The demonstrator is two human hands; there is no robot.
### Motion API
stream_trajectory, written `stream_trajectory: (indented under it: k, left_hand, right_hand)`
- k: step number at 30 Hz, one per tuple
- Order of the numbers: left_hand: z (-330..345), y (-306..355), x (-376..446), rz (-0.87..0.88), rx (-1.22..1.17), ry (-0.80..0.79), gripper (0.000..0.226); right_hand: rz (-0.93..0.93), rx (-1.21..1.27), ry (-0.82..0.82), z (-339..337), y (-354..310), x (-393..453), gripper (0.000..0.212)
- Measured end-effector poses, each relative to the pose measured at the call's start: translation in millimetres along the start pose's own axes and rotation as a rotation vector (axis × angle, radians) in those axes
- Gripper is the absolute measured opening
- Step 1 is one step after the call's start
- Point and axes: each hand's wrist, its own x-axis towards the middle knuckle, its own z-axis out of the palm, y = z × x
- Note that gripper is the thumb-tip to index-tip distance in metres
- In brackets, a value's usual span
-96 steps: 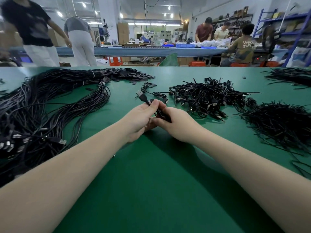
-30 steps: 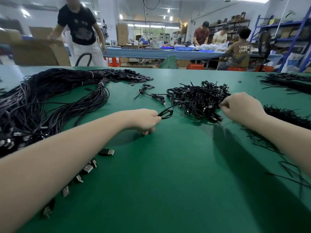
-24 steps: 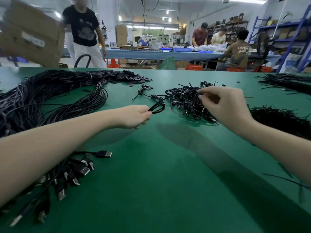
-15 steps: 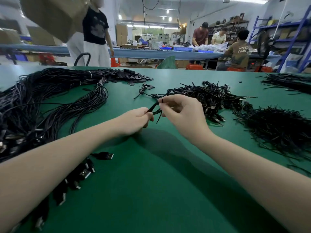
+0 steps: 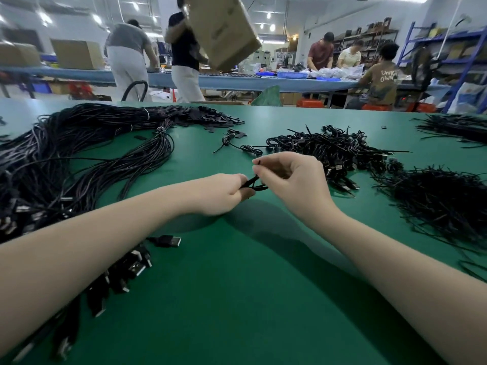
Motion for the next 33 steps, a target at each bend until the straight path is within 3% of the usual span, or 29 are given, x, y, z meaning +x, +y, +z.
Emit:
stream_trajectory:
  k: [6,9,12,15,17,19,21,27,33]
  left_hand:
    - [-8.5,21.9,-12.7,-0.013,0.240,0.028,0.032]
    - [-12.0,37.2,-26.9,0.054,0.477,0.023,0.025]
    - [-14.6,49.7,-46.9,0.217,0.409,-0.006,0.023]
    - [-18.4,55.1,-58.3,0.290,-0.013,0.071,0.022]
    - [-16.5,57.3,-55.6,0.230,-0.413,0.167,0.022]
    - [-7.9,59.8,-46.7,0.065,-0.828,0.263,0.024]
    - [6.1,61.6,-34.4,-0.110,-0.992,0.344,0.027]
    - [25.9,43.4,-13.9,-0.206,-0.915,0.409,0.030]
    - [30.3,33.6,-13.5,-0.164,-0.919,0.363,0.023]
  right_hand:
    - [-0.070,-0.204,-0.172,-19.8,-18.7,14.8,0.005]
    - [-0.053,-0.252,-0.401,-40.9,-26.3,25.8,0.008]
    - [0.206,0.032,-0.702,-58.5,-24.1,29.3,0.011]
    - [0.519,0.567,-0.804,-59.6,-15.3,23.0,0.011]
    - [0.594,0.739,-0.767,-53.9,-9.1,18.6,0.010]
    - [0.631,0.832,-0.674,-45.3,-4.7,17.6,0.007]
    - [0.656,0.823,-0.528,-34.7,-2.1,16.7,0.009]
    - [0.644,0.743,-0.196,-3.3,11.8,-1.0,0.009]
    - [0.538,0.628,-0.122,1.1,15.5,-7.8,0.009]
